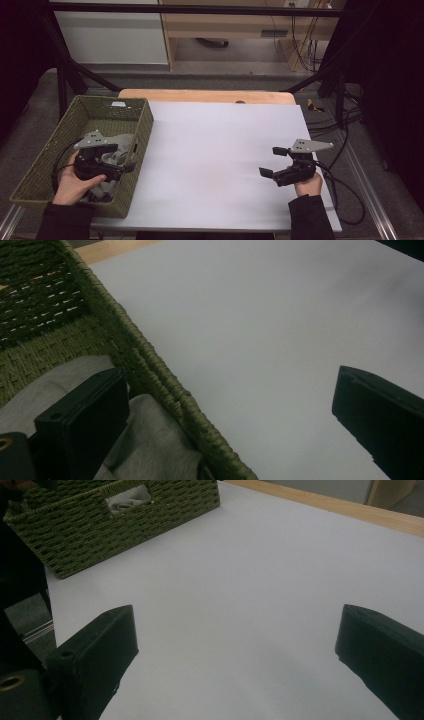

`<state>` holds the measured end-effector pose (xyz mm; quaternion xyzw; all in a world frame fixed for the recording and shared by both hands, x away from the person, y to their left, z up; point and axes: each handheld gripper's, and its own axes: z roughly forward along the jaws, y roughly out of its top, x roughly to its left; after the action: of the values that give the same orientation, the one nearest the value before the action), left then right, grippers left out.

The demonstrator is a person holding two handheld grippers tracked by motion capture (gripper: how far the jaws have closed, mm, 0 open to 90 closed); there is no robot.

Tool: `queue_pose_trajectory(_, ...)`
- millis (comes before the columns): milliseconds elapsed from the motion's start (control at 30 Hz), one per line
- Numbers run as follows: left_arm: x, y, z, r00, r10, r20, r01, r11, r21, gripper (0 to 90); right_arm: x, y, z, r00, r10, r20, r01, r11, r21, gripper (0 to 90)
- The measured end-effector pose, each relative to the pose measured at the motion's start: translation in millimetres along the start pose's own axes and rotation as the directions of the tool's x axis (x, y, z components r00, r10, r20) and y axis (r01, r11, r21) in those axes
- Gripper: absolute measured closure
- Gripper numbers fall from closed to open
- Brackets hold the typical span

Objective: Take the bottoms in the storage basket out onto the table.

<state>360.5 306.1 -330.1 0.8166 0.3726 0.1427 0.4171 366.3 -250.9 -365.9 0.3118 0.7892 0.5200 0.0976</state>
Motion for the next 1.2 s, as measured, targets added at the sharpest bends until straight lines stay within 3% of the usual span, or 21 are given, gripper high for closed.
queue_pose_trajectory(367, 8.3, -3.6, -9.0, 0.9997, -0.013, -0.021, 0.013, 0.9999, 0.004, 1.9, 0.0, -0.2, 1.3, 1.0000, -0.001, 0.003, 0.001, 1.000, 0.004, 3.9)
queue_pose_trajectory(733, 22.3, -10.3, -17.1, 0.9972, -0.029, -0.069, 0.031, 0.9993, 0.023, 2.4, -0.3, -0.1, 1.5, 1.0000, -0.003, 0.006, 0.003, 1.000, 0.006, 4.0)
queue_pose_trajectory(1200, 44.3, -26.3, -11.4, 0.9890, -0.065, -0.133, 0.078, 0.9926, 0.093, 2.8, -0.1, -0.3, 2.2, 1.0000, -0.004, 0.004, 0.004, 1.000, 0.010, 4.0)
